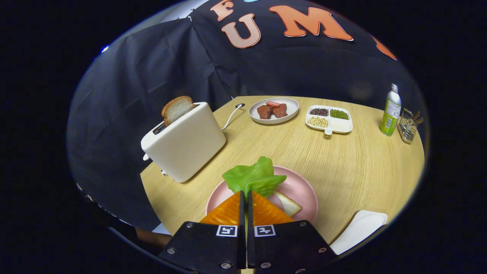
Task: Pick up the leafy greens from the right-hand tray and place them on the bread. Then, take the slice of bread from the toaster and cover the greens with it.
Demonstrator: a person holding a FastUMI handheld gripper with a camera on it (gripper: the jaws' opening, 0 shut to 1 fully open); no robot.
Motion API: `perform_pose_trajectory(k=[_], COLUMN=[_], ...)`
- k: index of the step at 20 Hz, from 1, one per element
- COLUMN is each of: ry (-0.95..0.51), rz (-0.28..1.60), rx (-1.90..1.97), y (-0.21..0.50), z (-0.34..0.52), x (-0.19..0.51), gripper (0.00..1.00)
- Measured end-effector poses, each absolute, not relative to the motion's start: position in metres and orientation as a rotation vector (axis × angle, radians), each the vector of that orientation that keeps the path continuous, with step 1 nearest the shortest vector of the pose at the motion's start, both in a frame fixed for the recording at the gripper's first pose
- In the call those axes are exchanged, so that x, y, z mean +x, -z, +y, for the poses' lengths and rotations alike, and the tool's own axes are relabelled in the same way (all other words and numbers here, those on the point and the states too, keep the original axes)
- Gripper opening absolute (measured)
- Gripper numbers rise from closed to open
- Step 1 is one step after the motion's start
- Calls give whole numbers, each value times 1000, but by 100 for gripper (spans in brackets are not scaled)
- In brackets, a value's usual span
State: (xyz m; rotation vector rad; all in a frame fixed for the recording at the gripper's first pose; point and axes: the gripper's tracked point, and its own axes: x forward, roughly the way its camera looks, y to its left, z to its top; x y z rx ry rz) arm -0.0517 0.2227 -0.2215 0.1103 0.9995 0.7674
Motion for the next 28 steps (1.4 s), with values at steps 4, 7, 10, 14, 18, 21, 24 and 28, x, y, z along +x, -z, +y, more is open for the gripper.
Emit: perform_pose_trajectory(k=[4,7,10,14,18,21,24,28], ry=[-762,-733,-719,-711,-690,-698,-713,-754], rz=[1035,1016,1012,996,987,965,958,981], rx=[59,36,-14,-39,-2,60,104,225], y=[241,244,250,239,209,176,147,112], z=[219,215,209,207,216,234,256,298], x=[-57,-50,-49,-45,-34,-20,-9,-1], gripper=[2,5,14,32,46,65,78,86])
